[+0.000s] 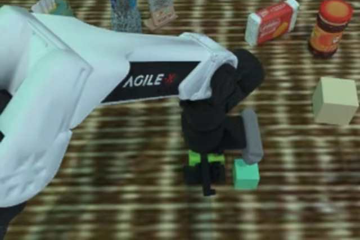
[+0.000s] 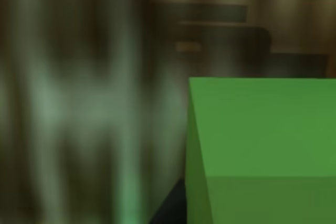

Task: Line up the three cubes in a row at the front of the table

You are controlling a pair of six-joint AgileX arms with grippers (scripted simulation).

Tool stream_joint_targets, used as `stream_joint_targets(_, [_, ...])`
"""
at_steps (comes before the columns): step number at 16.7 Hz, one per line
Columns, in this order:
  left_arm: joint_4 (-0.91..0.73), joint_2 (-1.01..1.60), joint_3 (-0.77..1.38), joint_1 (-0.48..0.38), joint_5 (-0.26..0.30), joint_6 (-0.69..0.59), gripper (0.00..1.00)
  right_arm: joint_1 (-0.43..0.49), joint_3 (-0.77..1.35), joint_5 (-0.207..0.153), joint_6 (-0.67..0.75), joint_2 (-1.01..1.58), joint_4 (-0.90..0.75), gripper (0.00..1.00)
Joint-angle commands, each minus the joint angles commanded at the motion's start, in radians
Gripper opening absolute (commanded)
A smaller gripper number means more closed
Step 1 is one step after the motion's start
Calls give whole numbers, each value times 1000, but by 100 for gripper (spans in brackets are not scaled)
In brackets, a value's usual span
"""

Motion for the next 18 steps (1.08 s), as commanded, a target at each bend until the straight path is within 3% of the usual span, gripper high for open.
stream_joint_targets(9, [0, 0, 0, 0, 0, 0, 98, 0, 0, 0, 0, 0, 0, 100])
stream_joint_targets(18, [0, -1, 0, 3, 0, 0, 100, 0, 0, 0, 0, 0, 0, 100])
